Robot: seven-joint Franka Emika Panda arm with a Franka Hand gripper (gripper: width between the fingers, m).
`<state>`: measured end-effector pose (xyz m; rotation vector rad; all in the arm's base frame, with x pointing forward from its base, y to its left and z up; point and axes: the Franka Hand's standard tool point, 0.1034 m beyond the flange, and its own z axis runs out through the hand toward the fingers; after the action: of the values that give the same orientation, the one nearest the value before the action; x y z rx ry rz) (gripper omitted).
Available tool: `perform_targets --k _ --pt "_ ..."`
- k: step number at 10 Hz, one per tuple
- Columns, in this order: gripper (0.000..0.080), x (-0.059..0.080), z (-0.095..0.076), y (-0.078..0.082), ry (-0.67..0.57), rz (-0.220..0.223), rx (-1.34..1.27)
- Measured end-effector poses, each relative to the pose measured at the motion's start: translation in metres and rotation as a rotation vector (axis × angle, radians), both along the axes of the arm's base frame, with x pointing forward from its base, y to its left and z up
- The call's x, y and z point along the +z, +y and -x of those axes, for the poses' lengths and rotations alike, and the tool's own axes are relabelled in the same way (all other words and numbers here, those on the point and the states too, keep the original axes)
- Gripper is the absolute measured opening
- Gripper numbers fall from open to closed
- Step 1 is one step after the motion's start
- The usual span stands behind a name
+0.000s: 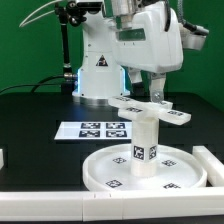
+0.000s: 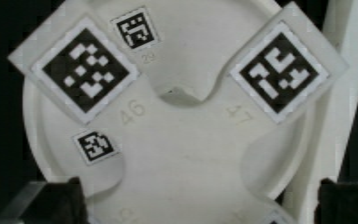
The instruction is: Assemble round table
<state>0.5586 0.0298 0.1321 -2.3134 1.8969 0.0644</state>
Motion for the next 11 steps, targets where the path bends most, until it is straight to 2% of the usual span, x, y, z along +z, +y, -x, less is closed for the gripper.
perform_targets --k 2,4,10,11 --pt "0.0649 -0.003 0.001 0.003 -0.025 0.025 0.236" --pt "0.0649 0.000 -0.002 0.012 -0.051 0.075 0.566" --pt "0.0649 -0.002 -0.001 0.010 -0.103 0.097 1.022" --pt "0.0649 -0.001 -0.003 0.009 -0.120 0.127 1.220"
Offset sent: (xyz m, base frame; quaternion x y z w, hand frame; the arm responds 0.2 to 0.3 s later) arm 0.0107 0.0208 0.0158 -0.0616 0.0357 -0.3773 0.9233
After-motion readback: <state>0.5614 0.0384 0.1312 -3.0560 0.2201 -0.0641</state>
